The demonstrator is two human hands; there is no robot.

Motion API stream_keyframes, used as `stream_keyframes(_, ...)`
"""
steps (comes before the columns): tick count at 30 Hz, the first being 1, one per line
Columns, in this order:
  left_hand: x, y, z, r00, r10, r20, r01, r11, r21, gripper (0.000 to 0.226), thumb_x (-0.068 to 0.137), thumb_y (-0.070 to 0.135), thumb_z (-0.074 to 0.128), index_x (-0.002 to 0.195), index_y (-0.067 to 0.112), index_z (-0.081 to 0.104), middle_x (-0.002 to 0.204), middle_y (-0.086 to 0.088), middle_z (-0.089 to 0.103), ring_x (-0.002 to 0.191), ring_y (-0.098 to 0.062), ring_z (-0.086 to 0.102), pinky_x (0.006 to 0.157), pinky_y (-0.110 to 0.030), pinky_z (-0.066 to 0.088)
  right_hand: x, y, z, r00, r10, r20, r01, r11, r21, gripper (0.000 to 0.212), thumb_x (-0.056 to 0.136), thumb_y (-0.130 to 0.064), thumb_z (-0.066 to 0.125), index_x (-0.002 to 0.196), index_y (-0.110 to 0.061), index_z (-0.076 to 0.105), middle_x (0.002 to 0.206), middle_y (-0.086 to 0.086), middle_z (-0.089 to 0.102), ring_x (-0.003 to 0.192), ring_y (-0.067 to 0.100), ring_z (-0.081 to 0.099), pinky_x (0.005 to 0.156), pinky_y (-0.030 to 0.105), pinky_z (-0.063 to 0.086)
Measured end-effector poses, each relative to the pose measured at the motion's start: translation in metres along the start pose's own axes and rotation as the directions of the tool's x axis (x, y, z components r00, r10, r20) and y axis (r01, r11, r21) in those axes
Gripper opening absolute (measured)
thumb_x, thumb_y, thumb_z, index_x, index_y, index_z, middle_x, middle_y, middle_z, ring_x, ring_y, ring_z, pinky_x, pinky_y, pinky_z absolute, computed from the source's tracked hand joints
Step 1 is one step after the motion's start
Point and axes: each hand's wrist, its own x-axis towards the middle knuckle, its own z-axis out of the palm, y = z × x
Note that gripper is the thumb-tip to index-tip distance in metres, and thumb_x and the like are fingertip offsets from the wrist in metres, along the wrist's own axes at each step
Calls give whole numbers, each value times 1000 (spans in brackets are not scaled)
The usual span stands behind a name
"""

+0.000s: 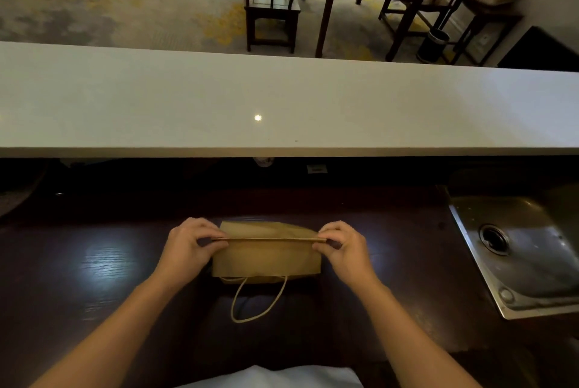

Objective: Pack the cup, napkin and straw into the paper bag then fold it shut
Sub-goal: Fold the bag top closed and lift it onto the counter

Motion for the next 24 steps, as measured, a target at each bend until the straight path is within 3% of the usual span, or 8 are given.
stream_keyframes(3, -4, -4, 7, 985, -151, 82, 167, 950, -263, 38, 70, 3, 83, 79, 40, 77, 110, 19, 61, 106, -11, 62, 95, -23, 51, -7, 5, 6, 989, 135, 64, -143, 981, 133, 20, 82, -3, 77, 97, -17, 77, 116, -14, 58, 101, 1, 59, 87, 11, 47)
stream_keyframes(7, -12, 2, 20, 971, -205, 124, 238, 883, -404, 30, 80, -4, 72, 91, 23, 74, 146, 9, 39, 128, 5, 44, 94, -11, 44, -17, 1, 17, 940, 278, 198, -324, 911, 257, 41, 95, -13, 63, 132, -28, 55, 134, -4, 55, 124, 13, 52, 102, 27, 46)
stream_keyframes(9, -19, 10, 30, 945, -286, 161, 326, 765, -555, 38, 89, -2, 61, 112, 29, 67, 142, 14, 45, 132, -6, 43, 103, -23, 40, -23, -5, 26, 914, 319, 252, -394, 850, 350, 45, 100, -16, 53, 140, -33, 41, 130, -5, 55, 120, 12, 53, 103, 30, 46)
stream_keyframes(12, -24, 31, 39, 912, -368, 183, 391, 640, -662, 55, 98, 2, 46, 145, 28, 36, 120, 26, 52, 110, 4, 54, 89, -16, 44, -26, -15, 35, 905, 360, 226, -423, 814, 399, 49, 104, -19, 46, 149, -27, 28, 140, -2, 46, 125, 14, 48, 110, 32, 39)
stream_keyframes(15, -22, 37, 44, 911, -378, 163, 382, 629, -677, 53, 101, 7, 41, 144, 36, 31, 129, 24, 47, 104, 3, 54, 89, -17, 43, -21, -22, 33, 926, 341, 160, -377, 857, 353, 52, 104, -24, 44, 151, -26, 20, 147, 2, 39, 127, 18, 46, 111, 41, 39)
stream_keyframes(18, -12, 47, 35, 934, -333, 130, 330, 661, -674, 50, 99, 21, 47, 143, 39, 35, 130, 35, 47, 118, -11, 51, 108, -37, 39, -13, -40, 19, 955, 285, 78, -294, 902, 315, 44, 103, -25, 43, 142, -27, 24, 152, 4, 34, 130, 20, 44, 111, 46, 39)
stream_keyframes(21, 8, 71, 15, 968, -244, 65, 221, 692, -688, 57, 92, 26, 47, 147, 30, 30, 133, 43, 43, 116, -4, 51, 110, -40, 35, -1, -64, -3, 979, 199, -37, -178, 933, 312, 36, 103, -19, 44, 134, -28, 27, 153, 1, 32, 133, 19, 42, 107, 25, 38)
stream_keyframes(24, 37, 110, -12, 985, -171, -13, 118, 730, -673, 49, 102, 10, 40, 147, 24, 30, 143, 26, 38, 114, 7, 48, 112, -30, 32, 19, -103, -39, 982, 146, -117, -108, 952, 285, 42, 104, -18, 42, 142, -20, 26, 143, -5, 36, 128, 13, 43, 88, 0, 33)
